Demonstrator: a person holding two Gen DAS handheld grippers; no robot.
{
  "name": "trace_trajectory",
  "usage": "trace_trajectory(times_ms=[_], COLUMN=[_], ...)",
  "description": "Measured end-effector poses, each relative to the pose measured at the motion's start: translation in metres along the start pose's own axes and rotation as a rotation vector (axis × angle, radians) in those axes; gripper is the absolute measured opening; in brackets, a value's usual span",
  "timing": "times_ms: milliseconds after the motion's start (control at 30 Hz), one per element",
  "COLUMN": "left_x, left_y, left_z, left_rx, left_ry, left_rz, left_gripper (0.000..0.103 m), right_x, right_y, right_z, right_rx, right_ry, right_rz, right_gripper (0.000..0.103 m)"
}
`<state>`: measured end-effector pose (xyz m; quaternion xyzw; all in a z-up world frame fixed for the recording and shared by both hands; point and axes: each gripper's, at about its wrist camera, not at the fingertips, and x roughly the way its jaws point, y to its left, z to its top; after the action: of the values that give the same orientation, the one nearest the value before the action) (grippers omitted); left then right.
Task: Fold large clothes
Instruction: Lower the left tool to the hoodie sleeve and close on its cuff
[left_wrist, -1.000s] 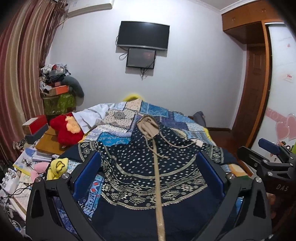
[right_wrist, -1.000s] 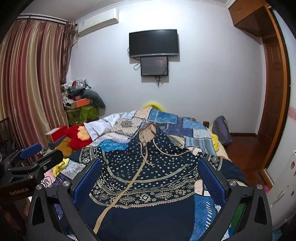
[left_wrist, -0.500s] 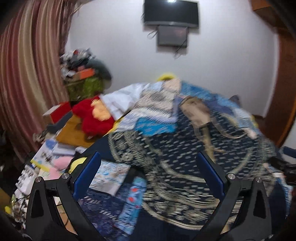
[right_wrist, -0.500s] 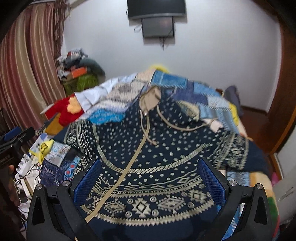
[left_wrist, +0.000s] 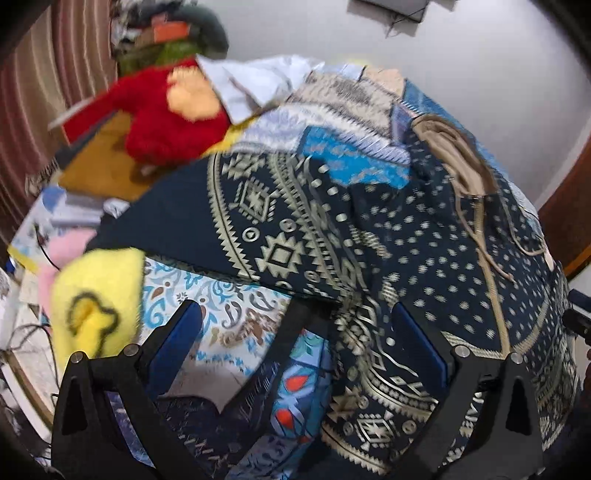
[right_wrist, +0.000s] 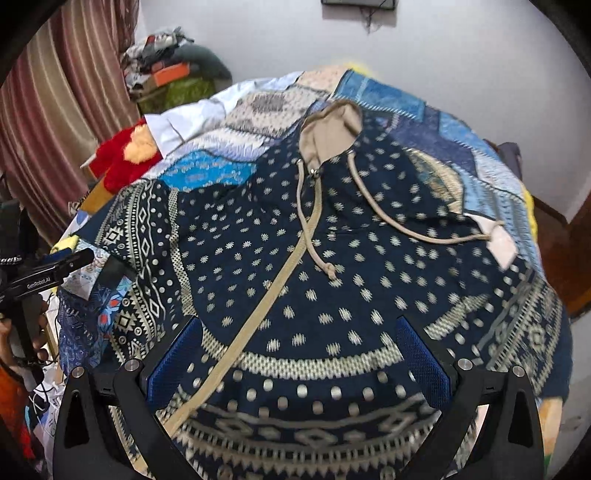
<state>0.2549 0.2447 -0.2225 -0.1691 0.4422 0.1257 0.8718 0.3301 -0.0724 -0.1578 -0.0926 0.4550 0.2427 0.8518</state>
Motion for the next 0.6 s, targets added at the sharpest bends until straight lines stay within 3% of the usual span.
trace_trajectory(times_ms=[67, 167, 267, 367, 433, 500, 600], left_x=[0.014, 0.024, 0.032, 0.042, 0.045, 0.047, 0.043], left_y=[0.009, 0.019, 0.023, 0.024, 0.022, 0.019, 0.008], left_z=[0.005, 0.013, 0.023, 0.034, 0.041, 0.048, 0.058], left_rx=[-0.038, -0.081, -0.112, -0.127, -0.117, -0.106, -0.044], left_ry=[0.036, 0.024, 0.021, 0.021, 0.020, 0.017, -0.009], left_rz=[-0.009, -0.016, -0.010, 0.030, 0.074, 0.077, 0.169], left_gripper=[0.103, 0.098, 0.085, 0.064, 0.042, 0.030, 0.011], right_x=[0.013, 0.032, 0.043, 0.047, 0.047, 0.044, 0.034], right_y=[0.000, 0.000, 0.004, 0.011, 0.014, 0.017, 0.019], right_z=[0.007, 0.019, 0.027, 0.031, 0.032, 0.032, 0.030], right_rx=[0.004, 0.000, -0.027, -0.065, -0.086, -0.101, -0.115], right_ry=[0.022, 0.045, 0.047, 0.044, 0.034, 0.024, 0.004], right_rz=[0.013, 0.026, 0.025, 0.024, 0.019, 0.016, 0.011], right_gripper=[0.103, 0.103, 0.103, 0.103, 0.103, 0.103, 0.103])
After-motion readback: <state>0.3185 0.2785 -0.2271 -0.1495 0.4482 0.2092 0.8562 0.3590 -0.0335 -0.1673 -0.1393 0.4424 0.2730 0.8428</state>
